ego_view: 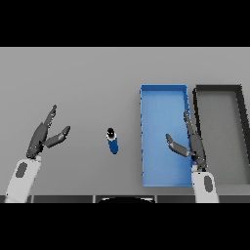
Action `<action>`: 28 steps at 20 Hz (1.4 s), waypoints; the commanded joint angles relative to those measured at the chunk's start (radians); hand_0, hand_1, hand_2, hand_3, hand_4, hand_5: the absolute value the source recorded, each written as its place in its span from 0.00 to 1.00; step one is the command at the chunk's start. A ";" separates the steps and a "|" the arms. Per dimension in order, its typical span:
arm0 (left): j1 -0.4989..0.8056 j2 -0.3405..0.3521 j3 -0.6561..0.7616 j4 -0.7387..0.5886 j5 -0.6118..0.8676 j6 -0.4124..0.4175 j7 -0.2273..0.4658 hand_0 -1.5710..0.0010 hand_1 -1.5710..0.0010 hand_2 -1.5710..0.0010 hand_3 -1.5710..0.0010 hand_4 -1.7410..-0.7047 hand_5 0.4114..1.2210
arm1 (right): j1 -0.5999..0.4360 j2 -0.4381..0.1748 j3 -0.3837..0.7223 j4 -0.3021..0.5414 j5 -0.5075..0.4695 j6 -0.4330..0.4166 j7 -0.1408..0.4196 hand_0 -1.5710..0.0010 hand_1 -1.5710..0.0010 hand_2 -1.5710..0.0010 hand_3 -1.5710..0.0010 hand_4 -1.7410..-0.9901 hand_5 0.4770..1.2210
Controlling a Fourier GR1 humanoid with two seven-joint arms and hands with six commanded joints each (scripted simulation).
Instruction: Pick up the blue pipe and place it into the blue bin.
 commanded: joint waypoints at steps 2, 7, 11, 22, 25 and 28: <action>-0.002 0.017 -0.001 -0.005 0.020 -0.043 -0.008 1.00 1.00 1.00 1.00 0.75 0.22 | 0.012 -0.004 0.003 -0.012 -0.003 0.008 0.000 1.00 1.00 1.00 1.00 0.72 0.20; 0.045 0.076 -0.064 -0.102 0.029 -0.161 -0.009 1.00 1.00 1.00 1.00 0.69 0.17 | 0.000 -0.012 0.004 -0.010 -0.002 0.014 0.003 1.00 1.00 1.00 1.00 0.75 0.19; 0.066 0.042 -0.165 -0.174 0.004 -0.210 0.055 1.00 1.00 1.00 1.00 0.61 0.11 | -0.012 -0.023 -0.003 0.011 0.006 0.012 0.018 1.00 1.00 1.00 1.00 0.77 0.19; -0.027 -0.157 -0.293 -0.071 -0.115 -0.181 0.073 1.00 1.00 1.00 1.00 0.57 0.06 | 0.006 -0.006 -0.002 -0.019 -0.017 0.019 0.026 1.00 1.00 1.00 1.00 0.71 0.20; -0.075 -0.231 -0.303 0.005 -0.131 -0.163 0.084 1.00 1.00 1.00 1.00 0.58 0.06 | 0.016 -0.006 0.001 -0.021 -0.008 0.017 0.029 1.00 1.00 1.00 1.00 0.71 0.20; -0.096 -0.256 -0.318 0.048 -0.165 -0.155 0.054 1.00 1.00 1.00 1.00 0.62 0.05 | 0.019 -0.009 -0.005 -0.020 -0.014 0.018 0.017 1.00 1.00 1.00 1.00 0.70 0.22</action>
